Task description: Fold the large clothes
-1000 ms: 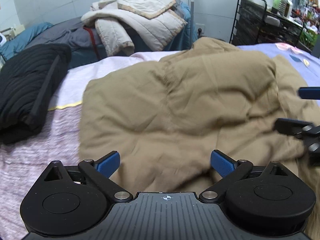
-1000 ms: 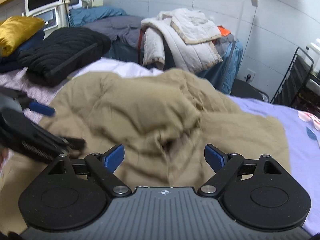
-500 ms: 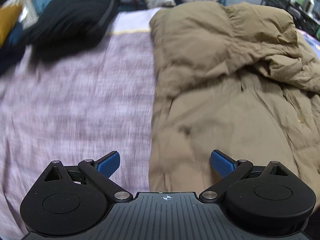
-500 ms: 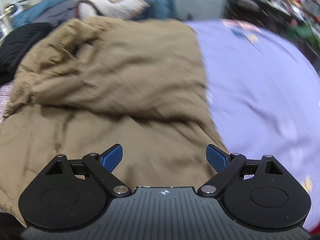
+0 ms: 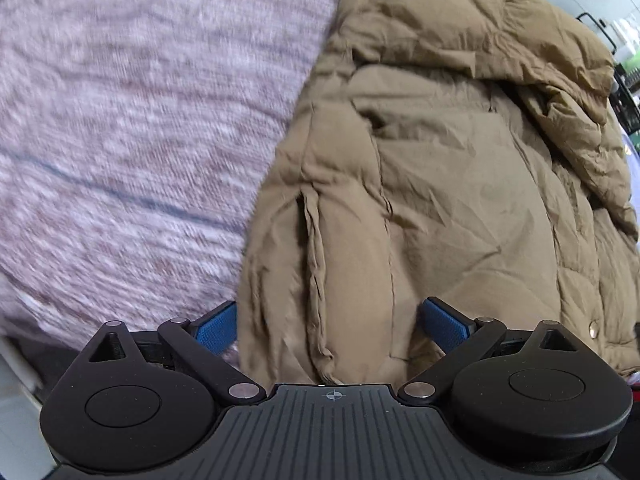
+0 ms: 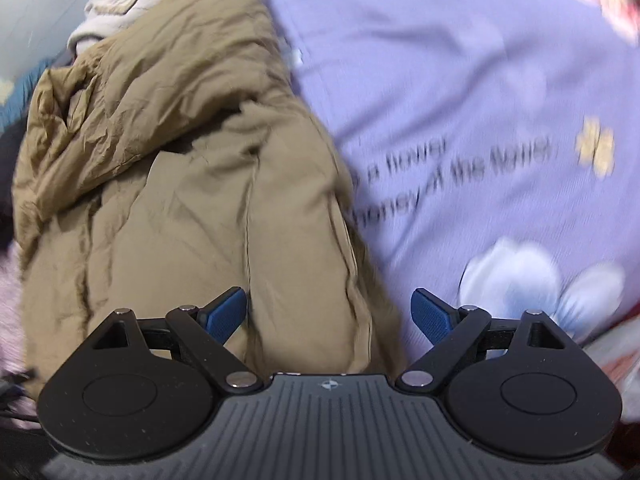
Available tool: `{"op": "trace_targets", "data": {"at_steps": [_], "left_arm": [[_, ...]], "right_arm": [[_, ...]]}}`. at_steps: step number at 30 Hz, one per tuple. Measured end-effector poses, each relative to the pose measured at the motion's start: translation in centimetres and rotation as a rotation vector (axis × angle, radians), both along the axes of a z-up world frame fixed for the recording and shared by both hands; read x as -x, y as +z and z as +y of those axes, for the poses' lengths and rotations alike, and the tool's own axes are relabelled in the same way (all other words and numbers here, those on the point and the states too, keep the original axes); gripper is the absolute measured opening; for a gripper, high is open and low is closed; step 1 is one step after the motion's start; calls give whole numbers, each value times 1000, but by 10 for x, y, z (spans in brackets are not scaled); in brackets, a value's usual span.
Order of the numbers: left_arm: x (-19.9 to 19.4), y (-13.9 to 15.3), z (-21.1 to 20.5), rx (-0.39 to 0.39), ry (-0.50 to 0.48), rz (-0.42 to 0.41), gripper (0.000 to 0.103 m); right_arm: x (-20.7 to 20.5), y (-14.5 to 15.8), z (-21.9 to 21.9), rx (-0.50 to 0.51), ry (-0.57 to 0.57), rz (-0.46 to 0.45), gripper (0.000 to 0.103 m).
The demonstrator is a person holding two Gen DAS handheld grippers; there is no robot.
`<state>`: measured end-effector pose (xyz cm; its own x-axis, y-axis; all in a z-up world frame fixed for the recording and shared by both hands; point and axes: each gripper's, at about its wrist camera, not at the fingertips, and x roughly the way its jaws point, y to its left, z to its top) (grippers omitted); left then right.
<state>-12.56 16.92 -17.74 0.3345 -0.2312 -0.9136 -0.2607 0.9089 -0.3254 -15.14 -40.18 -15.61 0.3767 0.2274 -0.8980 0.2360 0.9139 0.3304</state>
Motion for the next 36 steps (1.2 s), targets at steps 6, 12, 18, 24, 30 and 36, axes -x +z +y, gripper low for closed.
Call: {"op": "trace_targets", "data": {"at_steps": [6,12,18,24,30,36], "left_arm": [[0,6,-12,17,-25,3,103],[-12,26,-42,-105,-189,-18,95],[-20,34,-39,-42,-166,-4,78],[-48,83,-15,62,-90,-104,71],[-126,162,-2,-21,-100,-331,64],[-233,177,10,-33,-47,-400,64]], "right_arm": [[2,-15,7,-115,4,33,81],[2,-10,12,-162,47,30,41],[-6,8,10,-300,31,51,23],[-34,49,-1,-521,-43,1,19],[-123,115,-7,-676,-27,-158,18],[-235,136,-6,-774,-56,-226,17]]}}
